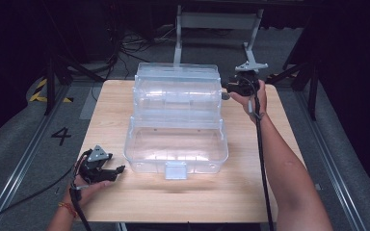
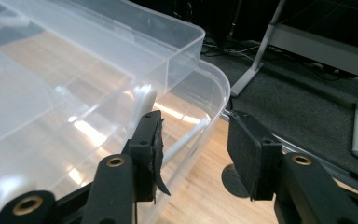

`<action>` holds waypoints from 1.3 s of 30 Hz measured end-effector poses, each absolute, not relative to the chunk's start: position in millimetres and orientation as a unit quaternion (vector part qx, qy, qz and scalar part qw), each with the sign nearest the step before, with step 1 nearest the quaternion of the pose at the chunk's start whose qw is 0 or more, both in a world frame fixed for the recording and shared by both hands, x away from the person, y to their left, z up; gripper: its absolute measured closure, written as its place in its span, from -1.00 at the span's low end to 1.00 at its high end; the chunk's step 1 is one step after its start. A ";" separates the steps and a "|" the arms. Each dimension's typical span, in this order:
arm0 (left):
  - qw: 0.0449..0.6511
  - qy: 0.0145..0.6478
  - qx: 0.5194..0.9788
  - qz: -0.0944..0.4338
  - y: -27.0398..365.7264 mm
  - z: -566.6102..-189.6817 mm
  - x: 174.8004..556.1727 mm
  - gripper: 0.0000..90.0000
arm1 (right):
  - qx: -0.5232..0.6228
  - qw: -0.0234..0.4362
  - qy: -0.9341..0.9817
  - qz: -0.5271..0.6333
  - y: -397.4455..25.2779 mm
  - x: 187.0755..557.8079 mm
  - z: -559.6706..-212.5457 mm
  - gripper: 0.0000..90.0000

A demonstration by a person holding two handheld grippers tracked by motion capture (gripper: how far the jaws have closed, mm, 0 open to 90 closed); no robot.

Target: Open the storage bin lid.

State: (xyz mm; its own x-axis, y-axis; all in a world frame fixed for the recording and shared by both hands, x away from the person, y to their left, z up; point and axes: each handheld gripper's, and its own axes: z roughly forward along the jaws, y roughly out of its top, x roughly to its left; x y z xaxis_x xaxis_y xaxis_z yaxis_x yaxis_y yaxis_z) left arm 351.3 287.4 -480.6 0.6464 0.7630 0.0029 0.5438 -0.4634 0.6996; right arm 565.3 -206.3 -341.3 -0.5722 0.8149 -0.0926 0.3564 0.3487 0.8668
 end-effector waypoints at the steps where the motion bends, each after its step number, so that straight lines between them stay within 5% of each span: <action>1: 0.342 0.390 0.840 0.159 287.3 -480.6 351.1 -0.38 | 0.372 0.274 0.779 0.424 -207.1 562.9 -340.7 0.22; 17: 0.342 0.392 0.839 0.161 287.5 -480.7 350.3 -0.38 | 0.315 0.270 0.822 0.390 -230.9 509.0 -348.5 0.01; 39: 0.341 0.401 0.834 0.167 288.4 -480.9 348.7 -0.41 | 0.285 0.256 0.870 0.311 -285.1 410.4 -418.3 -0.22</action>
